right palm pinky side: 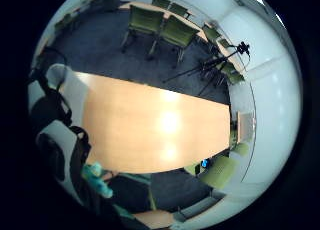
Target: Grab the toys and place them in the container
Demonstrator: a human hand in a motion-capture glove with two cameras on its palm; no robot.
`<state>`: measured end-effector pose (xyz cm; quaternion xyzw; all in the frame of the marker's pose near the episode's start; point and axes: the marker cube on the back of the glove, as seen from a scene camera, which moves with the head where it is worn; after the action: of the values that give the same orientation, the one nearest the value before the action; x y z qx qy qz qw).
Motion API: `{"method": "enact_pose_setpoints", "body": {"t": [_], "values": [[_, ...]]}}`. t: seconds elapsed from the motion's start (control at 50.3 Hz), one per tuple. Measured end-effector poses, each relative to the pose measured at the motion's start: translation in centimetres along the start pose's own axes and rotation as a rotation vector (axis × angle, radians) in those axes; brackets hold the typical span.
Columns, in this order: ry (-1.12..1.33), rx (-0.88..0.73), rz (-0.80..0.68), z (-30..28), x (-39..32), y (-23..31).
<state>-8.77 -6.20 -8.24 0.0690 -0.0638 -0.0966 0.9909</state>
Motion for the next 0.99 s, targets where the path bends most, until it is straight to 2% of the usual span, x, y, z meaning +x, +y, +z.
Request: {"method": "enact_pose_setpoints", "body": {"t": [0.04, 0.119, 0.139, 0.238, 0.318, 0.417, 0.497, 0.596, 0.636, 0.735, 0.855, 0.934, 0.994], "values": [[-0.007, 0.003, -0.084, 0.0, -2.2, -0.5], [-0.022, 0.011, -0.487, 0.1, -5.8, -0.2], [-0.025, 0.011, -0.521, 0.2, -7.0, -0.3], [-0.021, -0.002, -0.429, 0.4, -13.5, -1.2], [0.037, 0.007, -0.26, 0.9, -16.7, -2.2], [0.0, -0.001, -0.411, 1.5, -14.7, -3.1], [-0.108, -0.032, -0.414, 2.0, -15.4, -3.5], [-0.003, -0.009, -0.472, 4.1, -13.4, -4.7], [0.001, -0.007, -0.448, 4.6, -13.9, -4.7], [-0.061, -0.025, -0.271, 5.6, -15.4, -5.1], [0.077, -0.05, -0.322, 7.5, -14.0, -4.9], [0.038, -0.096, -0.18, 7.8, -14.7, -4.9], [0.039, -0.142, -0.132, 8.2, -14.1, -4.8]]}}
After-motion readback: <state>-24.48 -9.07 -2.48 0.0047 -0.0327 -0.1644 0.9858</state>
